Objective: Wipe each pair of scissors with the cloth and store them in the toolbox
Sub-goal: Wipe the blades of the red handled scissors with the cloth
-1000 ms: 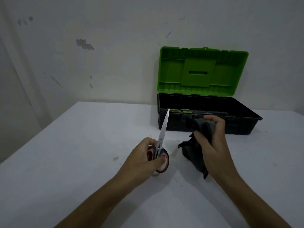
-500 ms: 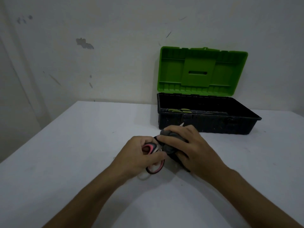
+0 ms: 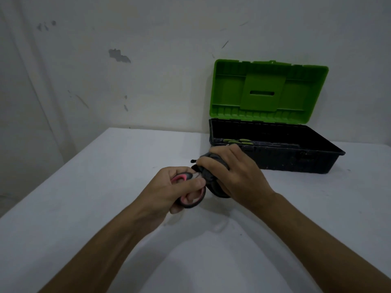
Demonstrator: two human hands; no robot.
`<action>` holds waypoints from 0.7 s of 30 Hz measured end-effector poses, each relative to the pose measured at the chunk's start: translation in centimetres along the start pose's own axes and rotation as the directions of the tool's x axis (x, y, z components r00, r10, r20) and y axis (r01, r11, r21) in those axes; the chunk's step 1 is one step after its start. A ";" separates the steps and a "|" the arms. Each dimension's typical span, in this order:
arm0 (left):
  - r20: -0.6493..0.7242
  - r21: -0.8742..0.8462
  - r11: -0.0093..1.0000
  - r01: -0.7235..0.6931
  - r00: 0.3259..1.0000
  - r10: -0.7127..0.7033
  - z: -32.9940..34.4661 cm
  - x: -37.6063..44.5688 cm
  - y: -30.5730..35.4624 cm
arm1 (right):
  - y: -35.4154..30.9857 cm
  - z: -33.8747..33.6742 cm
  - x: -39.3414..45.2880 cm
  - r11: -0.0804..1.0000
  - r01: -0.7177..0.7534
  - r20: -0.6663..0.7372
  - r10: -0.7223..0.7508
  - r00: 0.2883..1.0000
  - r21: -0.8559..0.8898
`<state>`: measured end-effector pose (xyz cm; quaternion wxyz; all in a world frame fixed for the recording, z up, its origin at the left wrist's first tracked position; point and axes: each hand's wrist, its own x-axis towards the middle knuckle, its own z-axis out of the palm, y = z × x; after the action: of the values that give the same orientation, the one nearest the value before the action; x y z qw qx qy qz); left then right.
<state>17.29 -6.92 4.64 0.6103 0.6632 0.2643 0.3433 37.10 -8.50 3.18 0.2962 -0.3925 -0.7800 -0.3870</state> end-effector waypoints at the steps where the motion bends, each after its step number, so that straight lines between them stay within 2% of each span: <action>1: 0.010 -0.044 0.999 0.008 1.000 -0.008 -0.2 -0.1 0.0 | -0.1 0.2 0.6 1.000 0.011 0.004 -0.011 1.000 0.006; 3: 0.048 -0.137 0.990 0.019 0.999 -0.013 -0.8 -0.6 0.1 | 0.6 0.5 1.4 1.000 -0.021 0.023 0.021 1.000 0.011; 5: 0.070 -0.200 0.979 0.042 0.997 -0.028 -2.0 -1.9 0.0 | 2.9 0.5 1.3 0.980 -0.197 0.048 0.198 0.979 -0.021; 7: 0.024 -0.149 0.987 0.055 0.998 -0.052 -3.5 -3.2 -0.1 | 5.0 -0.2 0.6 0.935 -0.350 0.104 0.354 0.930 -0.048; 8: -0.026 -0.061 0.997 0.049 0.998 -0.051 -4.2 -3.4 -0.2 | 5.3 -0.5 0.5 0.925 -0.379 0.139 0.379 0.915 -0.029; 10: -0.134 0.124 0.991 0.046 0.991 -0.029 -5.0 -3.2 -0.5 | 4.1 -1.2 0.9 0.917 -0.393 0.154 0.379 0.912 0.072; 12: -0.187 0.229 0.972 0.061 0.982 -0.018 -4.9 -2.6 -0.7 | 2.3 -1.7 2.0 0.895 -0.414 0.097 0.403 0.910 0.164; 14: -0.204 0.293 0.953 0.084 0.979 -0.023 -4.4 -2.2 -0.8 | 0.4 -1.8 2.3 0.910 -0.361 0.090 0.350 0.933 0.205; 18: -0.213 0.370 0.928 0.040 0.976 0.043 -3.0 -1.8 -0.7 | -3.3 -0.4 0.6 0.966 -0.140 0.170 0.104 0.980 0.215; 19: -0.203 0.378 0.926 0.016 0.977 0.066 -2.7 -2.0 -0.6 | -3.4 0.1 0.2 0.970 -0.124 0.200 0.081 0.976 0.211; 21: -0.170 0.392 0.920 -0.017 0.981 0.091 -2.7 -2.6 -0.4 | -1.6 0.8 -0.1 0.959 -0.208 0.202 0.168 0.965 0.192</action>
<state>13.61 -7.24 3.92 0.4295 0.7434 0.3641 0.3610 35.72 -8.50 2.08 0.2985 -0.4655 -0.7997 -0.2340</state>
